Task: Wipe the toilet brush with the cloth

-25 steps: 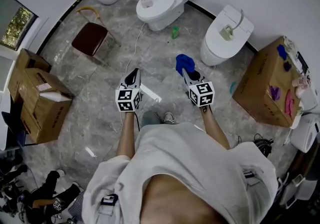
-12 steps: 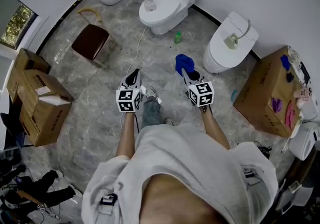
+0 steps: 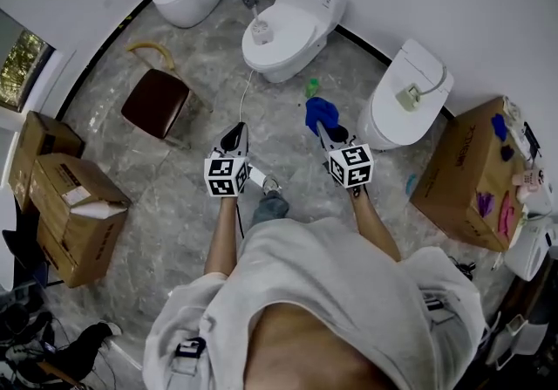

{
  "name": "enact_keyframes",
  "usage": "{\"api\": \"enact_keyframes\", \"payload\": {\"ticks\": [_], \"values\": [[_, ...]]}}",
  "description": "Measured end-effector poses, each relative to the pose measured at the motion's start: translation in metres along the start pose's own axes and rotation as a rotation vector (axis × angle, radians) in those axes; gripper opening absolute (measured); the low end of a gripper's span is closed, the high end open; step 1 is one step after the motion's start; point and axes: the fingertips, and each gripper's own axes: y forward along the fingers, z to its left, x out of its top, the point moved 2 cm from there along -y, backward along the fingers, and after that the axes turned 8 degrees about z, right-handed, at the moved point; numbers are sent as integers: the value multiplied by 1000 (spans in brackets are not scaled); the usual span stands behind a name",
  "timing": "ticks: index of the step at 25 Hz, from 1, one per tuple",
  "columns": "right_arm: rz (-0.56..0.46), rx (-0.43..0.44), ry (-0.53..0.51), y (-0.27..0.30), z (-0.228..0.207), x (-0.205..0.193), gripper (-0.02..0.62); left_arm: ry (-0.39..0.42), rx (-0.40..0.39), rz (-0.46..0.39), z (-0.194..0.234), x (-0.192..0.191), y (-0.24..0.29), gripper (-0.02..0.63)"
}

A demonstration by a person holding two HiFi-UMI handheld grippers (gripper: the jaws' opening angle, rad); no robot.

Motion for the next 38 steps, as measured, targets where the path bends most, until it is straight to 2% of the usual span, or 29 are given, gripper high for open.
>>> {"api": "enact_keyframes", "payload": {"ticks": [12,17,28,38], "values": [[-22,-72,4,99,-26,72,57,17,-61,-18,91,62,87,26],[-9,-89,21,123,-33,77,58,29,-84,-8,108,71,110,26],[42,-97,60,156,-54,67,57,9,-105,46,122,63,149,26],[42,-37,50,230,-94,106,58,6,-61,68,158,92,213,26]]}}
